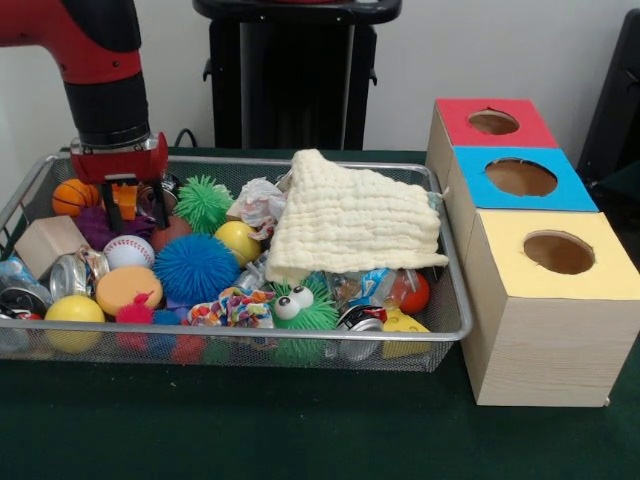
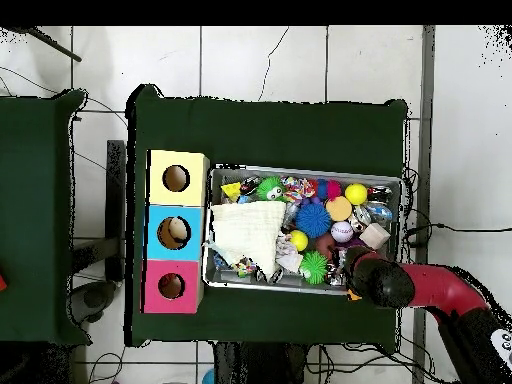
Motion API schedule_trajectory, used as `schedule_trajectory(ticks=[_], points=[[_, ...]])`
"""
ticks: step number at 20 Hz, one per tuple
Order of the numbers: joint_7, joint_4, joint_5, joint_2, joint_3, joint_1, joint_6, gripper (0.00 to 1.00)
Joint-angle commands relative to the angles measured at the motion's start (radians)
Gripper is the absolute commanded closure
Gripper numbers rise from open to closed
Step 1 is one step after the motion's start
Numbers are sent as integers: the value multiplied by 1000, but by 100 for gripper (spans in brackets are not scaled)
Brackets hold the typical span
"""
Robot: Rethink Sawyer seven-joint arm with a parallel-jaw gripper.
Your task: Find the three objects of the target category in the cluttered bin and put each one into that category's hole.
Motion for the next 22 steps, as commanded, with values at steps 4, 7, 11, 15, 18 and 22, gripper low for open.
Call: schedule_trajectory(ticks=[4,7,11,15,18,22], points=[[-93,-50,-8,88,18,-44,25,0],[-125,-60,-4,92,33,-61,44,0],[-161,-67,6,92,53,-83,74,0],[-192,-78,12,94,71,-99,98,0],[-198,-76,10,92,78,-105,104,0],[-199,-68,13,78,85,-106,117,0]])
